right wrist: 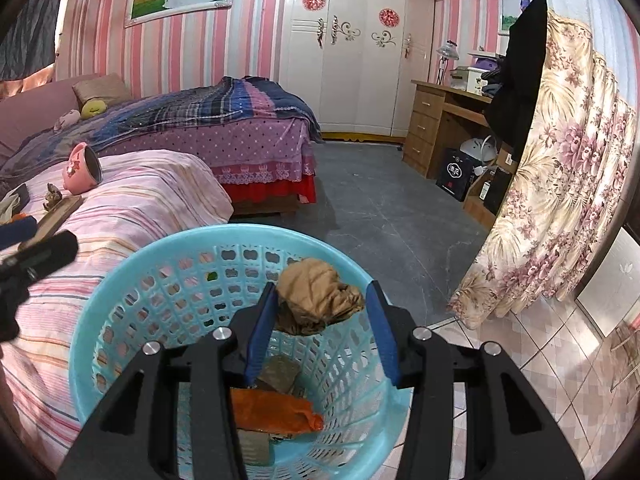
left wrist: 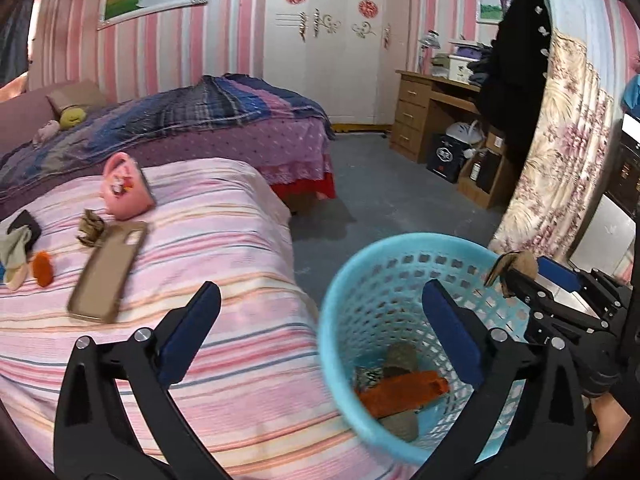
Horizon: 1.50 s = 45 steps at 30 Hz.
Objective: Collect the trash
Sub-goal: 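Open the right tool to drop the crumpled paper into the basket, then move both open tools back over the bed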
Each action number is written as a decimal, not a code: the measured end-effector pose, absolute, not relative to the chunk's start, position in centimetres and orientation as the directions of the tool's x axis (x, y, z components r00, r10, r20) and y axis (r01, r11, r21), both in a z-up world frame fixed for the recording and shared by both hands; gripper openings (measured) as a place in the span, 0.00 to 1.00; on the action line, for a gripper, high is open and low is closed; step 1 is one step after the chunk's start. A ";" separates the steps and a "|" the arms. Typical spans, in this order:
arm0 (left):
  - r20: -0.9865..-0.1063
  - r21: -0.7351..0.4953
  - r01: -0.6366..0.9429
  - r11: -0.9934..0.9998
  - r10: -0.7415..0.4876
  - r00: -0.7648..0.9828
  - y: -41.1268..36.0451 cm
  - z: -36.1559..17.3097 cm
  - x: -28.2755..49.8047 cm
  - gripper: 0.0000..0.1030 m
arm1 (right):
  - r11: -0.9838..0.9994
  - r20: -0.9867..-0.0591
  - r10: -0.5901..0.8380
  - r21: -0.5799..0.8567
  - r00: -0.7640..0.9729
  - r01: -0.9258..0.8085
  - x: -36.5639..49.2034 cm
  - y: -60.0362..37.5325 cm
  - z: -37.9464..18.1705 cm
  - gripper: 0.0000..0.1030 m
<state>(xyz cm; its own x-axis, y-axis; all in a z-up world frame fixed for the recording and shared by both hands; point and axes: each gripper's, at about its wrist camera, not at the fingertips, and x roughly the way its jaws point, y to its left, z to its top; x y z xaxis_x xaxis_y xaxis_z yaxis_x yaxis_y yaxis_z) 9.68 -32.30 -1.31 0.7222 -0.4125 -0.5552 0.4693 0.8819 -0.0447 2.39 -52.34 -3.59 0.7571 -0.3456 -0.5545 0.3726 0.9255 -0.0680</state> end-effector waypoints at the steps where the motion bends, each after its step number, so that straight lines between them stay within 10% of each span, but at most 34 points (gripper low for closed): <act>1: -0.548 -0.037 0.458 0.888 -0.401 0.734 -31.7 -1.0 9.7 0.95 | 0.926 -0.554 -0.344 -0.067 0.758 0.371 2.4 -52.2 -3.6 0.44; 5: -0.530 -0.015 0.430 0.903 -0.372 0.762 -30.3 -0.3 9.7 0.95 | 0.932 -0.550 -0.329 -0.060 0.768 0.356 2.6 -51.5 -3.6 0.45; 11: -0.512 -0.010 0.385 0.923 -0.336 0.791 -27.4 0.5 9.6 0.95 | 0.932 -0.528 -0.323 -0.033 0.785 0.361 2.9 -50.4 -3.2 0.78; 17: -0.504 -0.015 0.337 0.941 -0.298 0.810 -23.6 0.6 10.0 0.95 | 0.932 -0.534 -0.330 -0.051 0.779 0.360 4.3 -48.5 -3.0 0.88; 45: -0.470 -0.011 0.104 0.995 -0.097 0.877 -7.0 2.2 15.5 0.95 | 0.968 -0.533 -0.234 -0.049 0.813 0.247 11.3 -37.3 -1.9 0.95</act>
<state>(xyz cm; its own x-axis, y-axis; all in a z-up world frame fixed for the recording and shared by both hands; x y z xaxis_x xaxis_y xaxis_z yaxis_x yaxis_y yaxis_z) 15.45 -7.00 2.18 0.8774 -0.0967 -0.4699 0.1037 0.9945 -0.0110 11.32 -37.29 -1.87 0.8131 -0.2341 -0.5330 0.2469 0.9678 -0.0485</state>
